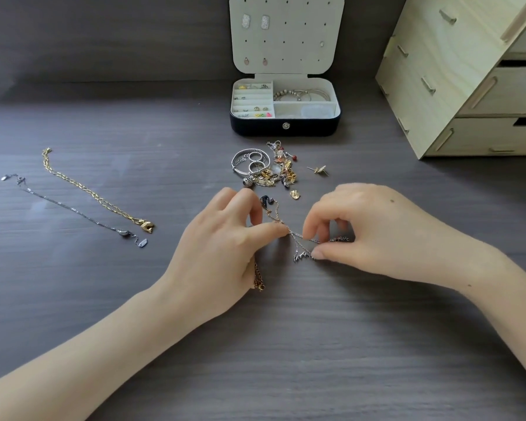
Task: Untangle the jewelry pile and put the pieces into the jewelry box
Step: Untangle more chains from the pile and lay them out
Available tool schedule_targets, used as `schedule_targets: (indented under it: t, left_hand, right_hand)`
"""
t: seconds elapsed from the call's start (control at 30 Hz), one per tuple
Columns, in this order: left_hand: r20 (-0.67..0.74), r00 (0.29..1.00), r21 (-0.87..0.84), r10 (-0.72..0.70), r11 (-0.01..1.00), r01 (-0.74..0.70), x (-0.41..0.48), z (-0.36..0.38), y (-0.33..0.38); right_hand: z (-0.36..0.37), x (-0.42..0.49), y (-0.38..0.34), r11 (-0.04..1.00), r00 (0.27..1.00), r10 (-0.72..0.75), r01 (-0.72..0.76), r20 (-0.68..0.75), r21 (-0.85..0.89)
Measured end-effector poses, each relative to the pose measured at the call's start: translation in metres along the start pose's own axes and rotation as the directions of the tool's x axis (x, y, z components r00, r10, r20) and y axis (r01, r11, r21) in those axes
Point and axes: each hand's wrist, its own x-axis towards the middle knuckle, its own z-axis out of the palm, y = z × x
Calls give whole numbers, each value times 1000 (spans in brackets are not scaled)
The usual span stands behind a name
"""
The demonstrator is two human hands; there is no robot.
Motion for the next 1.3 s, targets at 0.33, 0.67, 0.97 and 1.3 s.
schedule_targets:
  t: [0.33, 0.67, 0.97, 1.3]
  left_hand:
    - [-19, 999, 5, 35, 999, -34, -1, -2, -4]
    - [2, 999, -4, 36, 999, -36, -3, -1, -7]
    - [5, 999, -34, 53, 998, -52, -3, -4, -8]
    - [12, 991, -65, 133, 989, -132, -4, -2, -10]
  right_hand:
    - [-1, 1, 6, 992, 995, 94, -95, -19, -78]
    - [-4, -8, -22, 940, 993, 114, -121, 42, 320]
    - [14, -12, -29, 987, 986, 94, -75, -135, 140]
    - [16, 5, -9, 940, 949, 310, -297, -59, 167]
